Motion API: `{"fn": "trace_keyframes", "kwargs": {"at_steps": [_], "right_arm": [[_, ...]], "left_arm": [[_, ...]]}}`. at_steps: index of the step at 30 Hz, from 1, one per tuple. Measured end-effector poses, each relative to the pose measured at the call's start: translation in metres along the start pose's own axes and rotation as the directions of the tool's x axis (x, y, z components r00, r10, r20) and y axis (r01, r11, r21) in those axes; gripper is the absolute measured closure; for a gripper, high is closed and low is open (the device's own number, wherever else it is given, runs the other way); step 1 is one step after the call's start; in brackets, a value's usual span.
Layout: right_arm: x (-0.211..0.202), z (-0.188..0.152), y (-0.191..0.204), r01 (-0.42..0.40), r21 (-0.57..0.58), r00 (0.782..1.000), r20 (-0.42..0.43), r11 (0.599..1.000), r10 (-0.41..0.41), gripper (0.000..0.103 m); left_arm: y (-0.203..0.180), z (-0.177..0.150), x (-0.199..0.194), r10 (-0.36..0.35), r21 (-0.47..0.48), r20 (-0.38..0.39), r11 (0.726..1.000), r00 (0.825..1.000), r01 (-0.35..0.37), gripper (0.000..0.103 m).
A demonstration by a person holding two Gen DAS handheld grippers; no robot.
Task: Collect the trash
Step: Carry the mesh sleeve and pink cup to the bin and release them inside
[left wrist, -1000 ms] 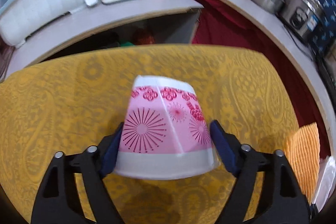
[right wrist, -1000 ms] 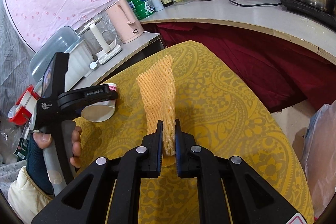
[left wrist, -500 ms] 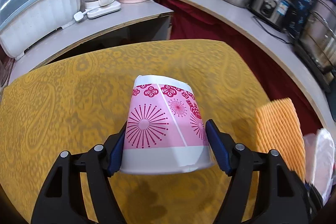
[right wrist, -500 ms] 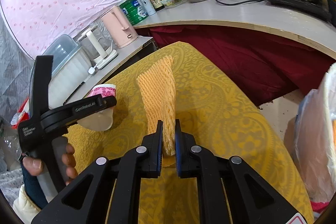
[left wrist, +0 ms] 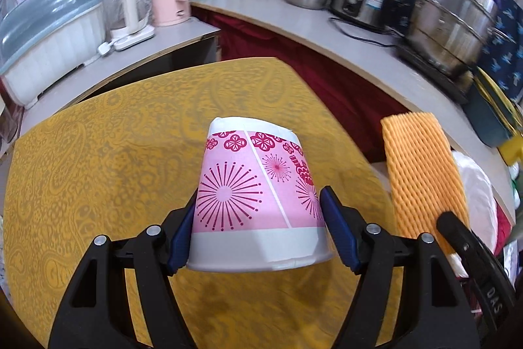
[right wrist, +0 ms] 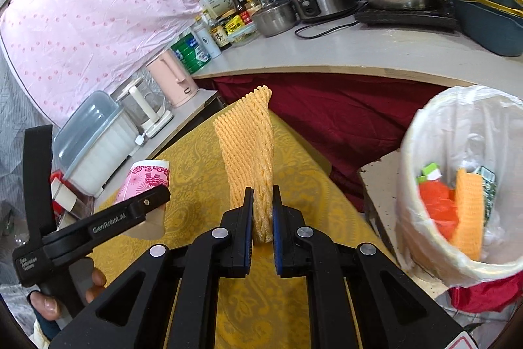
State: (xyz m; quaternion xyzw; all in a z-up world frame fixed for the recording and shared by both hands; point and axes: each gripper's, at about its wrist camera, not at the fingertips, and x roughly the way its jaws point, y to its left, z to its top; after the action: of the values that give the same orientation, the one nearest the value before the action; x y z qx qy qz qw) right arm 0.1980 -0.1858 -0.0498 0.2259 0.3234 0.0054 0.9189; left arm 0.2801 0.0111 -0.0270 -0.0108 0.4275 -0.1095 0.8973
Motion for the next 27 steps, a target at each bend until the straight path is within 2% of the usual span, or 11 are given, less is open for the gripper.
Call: {"fn": "trace_keyframes", "kwargs": {"at_steps": [9, 13, 21, 27], "right_arm": [[-0.065, 0.000, -0.044, 0.042, 0.042, 0.996, 0.081, 0.998, -0.046, 0.094], [-0.090, -0.001, -0.075, 0.076, 0.088, 0.990, 0.113, 0.993, -0.086, 0.094], [-0.131, -0.002, -0.141, 0.141, 0.175, 0.972, 0.160, 0.974, -0.169, 0.094], [-0.152, -0.005, -0.180, 0.172, 0.233, 0.959, 0.180, 0.957, -0.217, 0.094]], "left_arm": [[-0.071, -0.021, -0.031, -0.067, 0.096, 0.014, 0.993, 0.998, 0.065, 0.036], [-0.106, -0.030, -0.037, -0.101, 0.144, 0.007, 0.985, 0.995, 0.099, 0.036], [-0.180, -0.044, -0.035, -0.175, 0.246, -0.033, 0.953, 0.984, 0.177, 0.036], [-0.236, -0.051, -0.028, -0.222, 0.326, -0.064, 0.917, 0.973, 0.231, 0.036]]}}
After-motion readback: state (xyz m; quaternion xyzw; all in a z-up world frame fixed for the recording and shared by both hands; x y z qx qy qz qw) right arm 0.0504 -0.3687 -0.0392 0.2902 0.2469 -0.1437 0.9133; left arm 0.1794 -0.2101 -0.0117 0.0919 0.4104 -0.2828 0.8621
